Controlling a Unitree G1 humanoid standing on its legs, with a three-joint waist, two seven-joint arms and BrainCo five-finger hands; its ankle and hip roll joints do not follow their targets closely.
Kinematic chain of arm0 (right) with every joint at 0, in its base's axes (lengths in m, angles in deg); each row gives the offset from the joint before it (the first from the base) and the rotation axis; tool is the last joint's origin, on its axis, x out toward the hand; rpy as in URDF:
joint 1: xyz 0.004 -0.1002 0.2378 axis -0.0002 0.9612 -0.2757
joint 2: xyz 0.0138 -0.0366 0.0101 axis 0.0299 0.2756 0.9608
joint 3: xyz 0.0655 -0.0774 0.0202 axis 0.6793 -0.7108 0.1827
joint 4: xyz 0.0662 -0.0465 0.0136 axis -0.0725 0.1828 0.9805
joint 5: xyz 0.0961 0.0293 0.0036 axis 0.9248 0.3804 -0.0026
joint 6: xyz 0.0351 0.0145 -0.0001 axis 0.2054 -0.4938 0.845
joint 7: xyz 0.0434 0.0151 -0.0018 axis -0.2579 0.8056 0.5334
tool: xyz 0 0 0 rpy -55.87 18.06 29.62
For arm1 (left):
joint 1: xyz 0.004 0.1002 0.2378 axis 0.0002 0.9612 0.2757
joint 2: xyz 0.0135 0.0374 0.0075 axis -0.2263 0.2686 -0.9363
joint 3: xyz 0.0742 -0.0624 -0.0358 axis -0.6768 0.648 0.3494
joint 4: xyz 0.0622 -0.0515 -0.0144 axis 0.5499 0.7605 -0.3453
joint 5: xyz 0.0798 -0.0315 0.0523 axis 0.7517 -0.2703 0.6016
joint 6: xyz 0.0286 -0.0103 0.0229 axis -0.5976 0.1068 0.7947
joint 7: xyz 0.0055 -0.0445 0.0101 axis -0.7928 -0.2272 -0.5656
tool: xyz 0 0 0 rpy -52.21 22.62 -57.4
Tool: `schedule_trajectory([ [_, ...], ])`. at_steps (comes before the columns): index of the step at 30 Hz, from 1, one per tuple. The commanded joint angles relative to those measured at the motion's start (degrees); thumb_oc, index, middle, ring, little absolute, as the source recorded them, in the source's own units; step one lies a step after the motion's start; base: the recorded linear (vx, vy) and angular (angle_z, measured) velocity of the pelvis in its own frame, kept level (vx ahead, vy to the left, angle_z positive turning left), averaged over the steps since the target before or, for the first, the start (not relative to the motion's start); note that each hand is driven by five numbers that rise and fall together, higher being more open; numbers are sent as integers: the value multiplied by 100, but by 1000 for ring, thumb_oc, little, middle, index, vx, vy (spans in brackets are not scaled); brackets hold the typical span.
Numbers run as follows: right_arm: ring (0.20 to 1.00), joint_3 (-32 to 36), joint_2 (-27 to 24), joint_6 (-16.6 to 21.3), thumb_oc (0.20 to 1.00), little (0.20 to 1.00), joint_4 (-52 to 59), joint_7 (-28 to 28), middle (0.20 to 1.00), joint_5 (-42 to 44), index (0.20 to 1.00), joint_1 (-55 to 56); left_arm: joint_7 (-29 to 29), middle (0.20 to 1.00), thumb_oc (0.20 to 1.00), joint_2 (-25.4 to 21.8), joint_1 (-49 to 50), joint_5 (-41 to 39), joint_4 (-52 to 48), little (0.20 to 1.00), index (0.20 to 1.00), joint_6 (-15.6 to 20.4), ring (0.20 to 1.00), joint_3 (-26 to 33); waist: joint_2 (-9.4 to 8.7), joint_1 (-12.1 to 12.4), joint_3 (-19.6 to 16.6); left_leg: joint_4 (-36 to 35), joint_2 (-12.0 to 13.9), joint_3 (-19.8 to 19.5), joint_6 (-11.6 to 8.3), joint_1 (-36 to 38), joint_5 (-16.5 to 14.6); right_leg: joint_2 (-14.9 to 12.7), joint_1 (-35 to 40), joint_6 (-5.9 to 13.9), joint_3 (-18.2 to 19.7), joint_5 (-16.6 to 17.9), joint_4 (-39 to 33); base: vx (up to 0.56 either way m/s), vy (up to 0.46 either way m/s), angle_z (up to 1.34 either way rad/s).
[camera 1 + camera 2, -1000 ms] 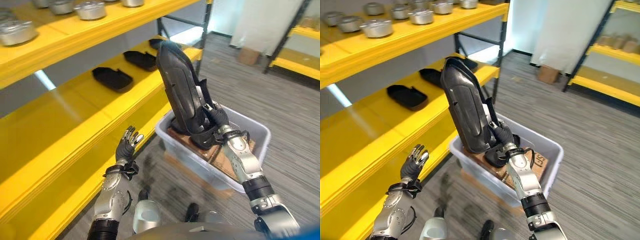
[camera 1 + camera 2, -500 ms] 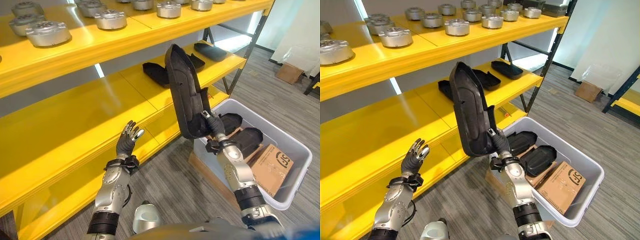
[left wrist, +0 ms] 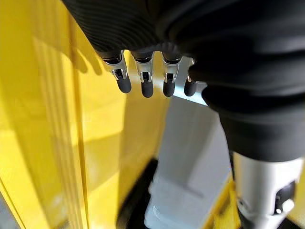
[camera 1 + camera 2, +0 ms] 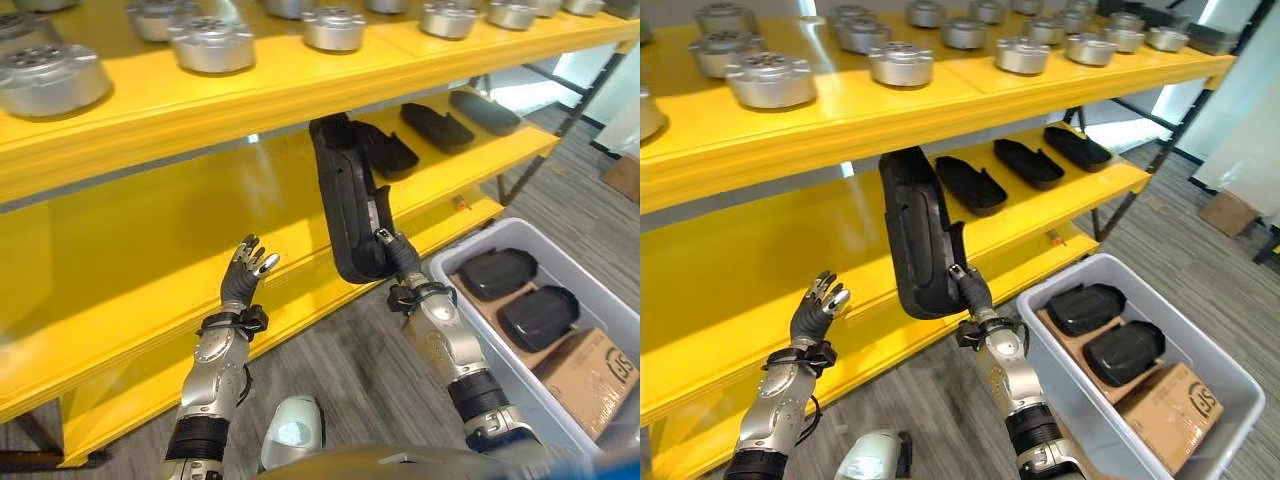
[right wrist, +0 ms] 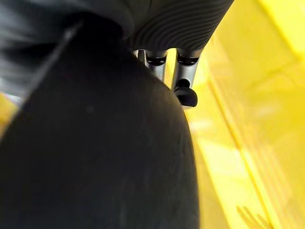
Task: Move parts from the plastic box to the shelf.
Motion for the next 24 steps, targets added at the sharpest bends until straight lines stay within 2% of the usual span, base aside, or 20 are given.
schedule_trajectory([
  [1, 200, 292, 42, 425, 200, 200, 539, 69, 200, 196, 200, -578, -49, 1000, 1000, -217, -291, 206, -586, 1000, 1000, 436, 1000, 45, 50, -33, 261, -1049, -11, -413, -282, 643, 261, 311, 462, 251, -191, 725, -843, 129, 123, 45],
  [3, 200, 331, 36, 416, 200, 200, 502, 62, 200, 230, 200, -584, -122, 1000, 1000, -69, -434, 132, -559, 1000, 1000, 478, 1000, 20, 161, -293, 447, -1168, -125, -597, -274, 868, 237, 616, -81, 251, 390, 603, -1073, 182, 117, 30],
  [5, 200, 358, -50, 427, 200, 200, 544, 40, 200, 285, 200, -541, -168, 1000, 1000, 166, -658, 28, -422, 1000, 1000, 551, 1000, -219, 169, -654, 593, -1093, -334, -850, -261, 1091, 67, 770, -524, 356, 1249, 753, -1581, 241, 51, 87],
  [7, 200, 358, -54, 426, 200, 200, 545, 40, 200, 285, 200, -540, -168, 1000, 1000, 169, -659, 28, -420, 1000, 1000, 552, 1000, -221, 182, -658, 610, -1079, -324, -856, -264, 1106, 50, 779, -499, 354, 1239, 747, -1581, 109, -18, 121],
  [8, 200, 430, -161, 435, 200, 200, 570, 50, 200, 363, 200, -441, -121, 1000, 1000, 228, -734, 6, -385, 1000, 1000, 562, 1000, -381, 152, -850, 607, -934, -440, -1038, -281, 1093, -77, 837, -560, 411, 1647, 813, -1734, 160, -89, 93],
  [9, 200, 456, -206, 439, 200, 200, 582, 68, 200, 402, 200, -414, -80, 1000, 1000, 234, -745, 16, -388, 1000, 1000, 549, 1000, -452, 119, -910, 574, -870, -483, -1114, -293, 1070, -131, 858, -590, 429, 1807, 851, -1794, 207, -110, 69],
  [11, 200, 516, -249, 416, 200, 200, 581, 76, 200, 450, 200, -338, -55, 1000, 1000, 217, -728, 34, -417, 1000, 1000, 522, 1000, -454, 64, -956, 534, -769, -513, -1233, -304, 1070, -194, 834, -515, 436, 1721, 982, -1771, 137, -133, 106],
  [15, 200, 628, -284, 389, 200, 200, 535, 159, 200, 468, 200, -189, 8, 1000, 1000, 269, -641, 60, -485, 1000, 1000, 459, 1000, -417, -35, -885, 365, -909, -452, -1307, -368, 1165, -182, 798, -204, 446, 1579, 827, -1906, 79, -151, 56],
  [17, 200, 642, -372, 386, 200, 200, 483, 154, 200, 426, 200, -196, 26, 1000, 1000, 286, -437, 57, -585, 1000, 1000, 438, 1000, -307, -90, -779, 168, -1217, -252, -1358, -465, 1371, -75, 945, -64, 428, 1427, 654, -1840, 144, -311, 1],
  [18, 200, 671, -406, 383, 200, 200, 505, 167, 200, 405, 200, -147, 55, 1000, 1000, 355, -252, 20, -717, 1000, 1000, 405, 1000, -231, -139, -705, 39, -1387, -68, -1400, -552, 1499, -6, 1024, 51, 364, 1214, 398, -1747, 151, -308, -22],
  [20, 200, 667, -415, 381, 200, 200, 505, 167, 200, 404, 200, -126, 68, 1000, 1000, 375, -213, 24, -726, 1000, 1000, 392, 1000, -238, -151, -697, 11, -1443, -8, -1418, -579, 1549, 18, 1065, 98, 333, 1176, 330, -1723, 89, -201, -12],
  [24, 200, 573, -451, 380, 200, 200, 497, 191, 200, 410, 200, -130, 121, 1000, 1000, 451, -22, -15, -773, 1000, 1000, 325, 1000, -209, -168, -636, -104, -1632, 356, -1499, -726, 1750, 149, 1309, 151, 130, 973, -146, -1246, 86, -246, 4],
])
